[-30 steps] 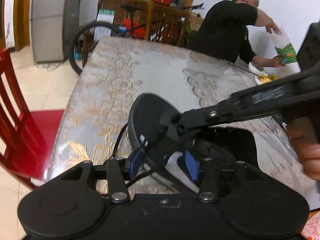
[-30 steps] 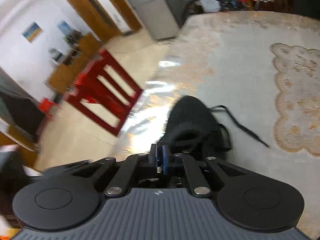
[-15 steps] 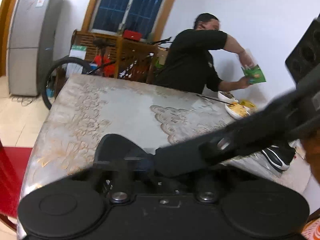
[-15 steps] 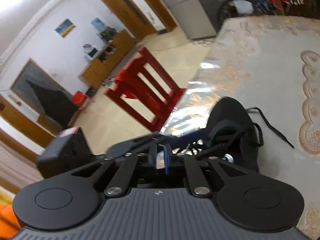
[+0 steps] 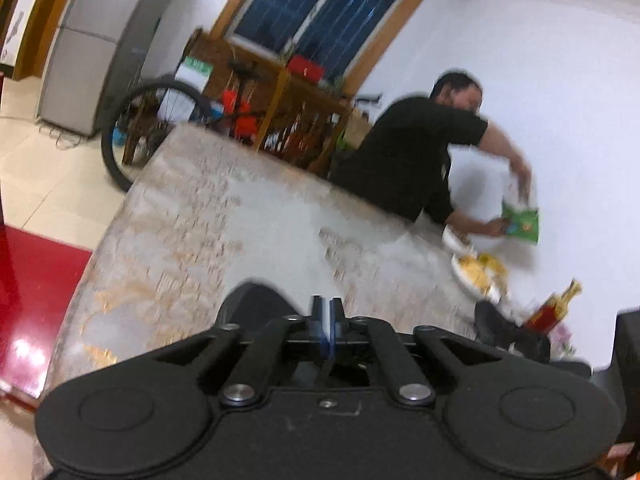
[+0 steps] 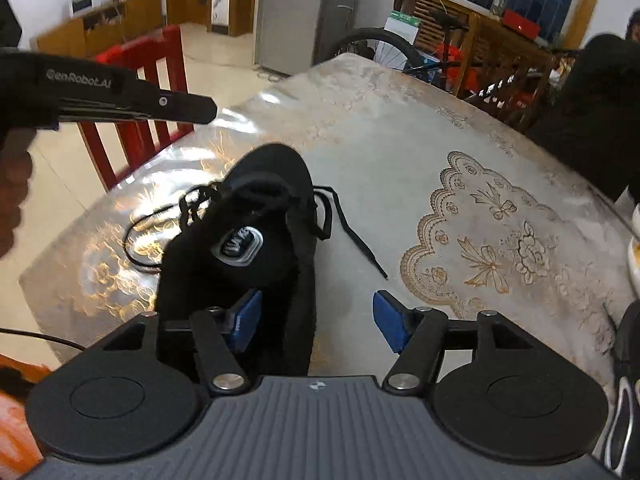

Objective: Lace up shoes with both hands

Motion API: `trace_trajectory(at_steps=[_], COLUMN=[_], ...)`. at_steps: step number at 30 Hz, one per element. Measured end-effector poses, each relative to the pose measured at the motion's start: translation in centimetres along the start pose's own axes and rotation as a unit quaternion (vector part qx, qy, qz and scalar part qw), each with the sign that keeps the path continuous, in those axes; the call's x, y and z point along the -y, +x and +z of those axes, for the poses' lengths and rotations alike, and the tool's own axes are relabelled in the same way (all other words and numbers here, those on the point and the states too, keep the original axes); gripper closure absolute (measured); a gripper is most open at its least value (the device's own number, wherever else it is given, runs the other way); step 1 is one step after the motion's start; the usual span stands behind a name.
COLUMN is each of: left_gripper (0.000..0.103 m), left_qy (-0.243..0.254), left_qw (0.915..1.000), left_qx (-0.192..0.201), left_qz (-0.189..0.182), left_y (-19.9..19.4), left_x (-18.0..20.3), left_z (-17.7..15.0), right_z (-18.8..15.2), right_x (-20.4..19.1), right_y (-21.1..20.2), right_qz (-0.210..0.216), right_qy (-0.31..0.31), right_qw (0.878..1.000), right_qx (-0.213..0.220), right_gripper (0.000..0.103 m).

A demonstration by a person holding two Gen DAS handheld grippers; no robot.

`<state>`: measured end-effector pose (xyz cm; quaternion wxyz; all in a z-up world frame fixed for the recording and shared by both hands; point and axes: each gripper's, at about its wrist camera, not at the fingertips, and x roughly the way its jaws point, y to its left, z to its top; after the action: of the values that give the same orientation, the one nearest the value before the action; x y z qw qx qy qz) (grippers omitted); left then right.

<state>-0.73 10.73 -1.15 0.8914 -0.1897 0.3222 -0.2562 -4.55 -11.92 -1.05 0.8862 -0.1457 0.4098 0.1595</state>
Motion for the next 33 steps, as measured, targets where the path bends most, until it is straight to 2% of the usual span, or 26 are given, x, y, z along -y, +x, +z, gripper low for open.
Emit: trace_trajectory(at_steps=[2, 3, 4, 8, 9, 10, 11, 14, 17, 20, 21, 23, 26, 27, 28, 30, 33], left_gripper=[0.076, 0.064, 0.058, 0.06, 0.067, 0.086, 0.092, 0.093, 0.091, 0.083, 0.076, 0.074, 0.08, 0.094, 0.102, 0.102, 0.102], left_qy=[-0.008, -0.008, -0.005, 0.017, 0.014, 0.012, 0.01, 0.008, 0.024, 0.064, 0.078, 0.096, 0.116, 0.122, 0.127, 0.135, 0.137], left_qw=[0.9996, 0.9992, 0.9988, 0.9965, 0.996, 0.9953, 0.9943, 0.9905, 0.9895, 0.9854, 0.9825, 0.9785, 0.9762, 0.9761, 0.9757, 0.9761, 0.9789], left_qx=[-0.028, -0.039, -0.049, -0.079, -0.083, -0.087, -0.094, -0.121, -0.127, -0.109, -0.104, -0.102, -0.079, -0.064, -0.05, -0.015, 0.058], left_qz=[-0.007, -0.007, -0.005, 0.022, 0.031, 0.041, 0.049, 0.065, 0.064, 0.114, 0.134, 0.151, 0.165, 0.168, 0.171, 0.17, 0.14], left_y=[0.1, 0.3, 0.7, 2.3, 2.3, 2.4, 2.6, 3.3, 3.7, 4.1, 4.3, 4.6, 4.5, 4.3, 4.1, 3.6, 2.0], left_x=[-0.2, -0.2, -0.1, 0.2, 0.1, 0.0, -0.3, -1.1, -0.4, 0.6, 0.8, 0.9, 1.2, 1.4, 1.6, 2.1, 3.4], left_z=[-0.6, -0.9, -1.1, -1.7, -1.8, -1.8, -1.9, -2.2, -2.5, -2.8, -2.9, -3.1, -3.4, -3.5, -3.6, -3.6, -3.2], right_z=[-0.1, -0.1, -0.2, -0.6, -0.5, -0.4, -0.5, -0.5, -0.6, -0.6, -0.7, -0.7, -0.8, -0.9, -1.0, -1.2, -1.7], right_x=[-0.1, 0.1, 0.2, 0.4, 0.3, 0.2, 0.1, 0.2, 0.4, 0.4, 0.3, 0.1, 0.1, 0.1, 0.2, 0.2, 0.2], right_y=[-0.1, 0.0, 0.1, 0.5, 0.8, 0.9, 0.8, 0.8, 1.1, 1.4, 1.4, 1.4, 1.5, 1.6, 1.7, 2.1, 3.0], right_qz=[0.008, 0.009, 0.01, 0.008, 0.006, 0.006, 0.005, 0.003, 0.001, 0.003, 0.004, 0.007, 0.01, 0.01, 0.009, 0.008, 0.01], right_qy=[0.0, 0.004, 0.01, 0.026, 0.025, 0.025, 0.024, 0.026, 0.034, 0.034, 0.031, 0.026, 0.025, 0.026, 0.027, 0.029, 0.029], right_qw=[1.0, 1.0, 1.0, 1.0, 1.0, 1.0, 1.0, 1.0, 0.999, 0.999, 0.999, 0.999, 0.999, 0.999, 0.999, 0.999, 0.998], right_qx=[0.002, 0.0, -0.002, -0.011, -0.011, -0.01, -0.009, -0.007, -0.011, -0.016, -0.017, -0.018, -0.023, -0.025, -0.028, -0.038, -0.058], right_gripper=[0.038, 0.038, 0.038, 0.038, 0.038, 0.038, 0.038, 0.038, 0.038, 0.038, 0.038, 0.038, 0.038, 0.038, 0.038, 0.038, 0.039])
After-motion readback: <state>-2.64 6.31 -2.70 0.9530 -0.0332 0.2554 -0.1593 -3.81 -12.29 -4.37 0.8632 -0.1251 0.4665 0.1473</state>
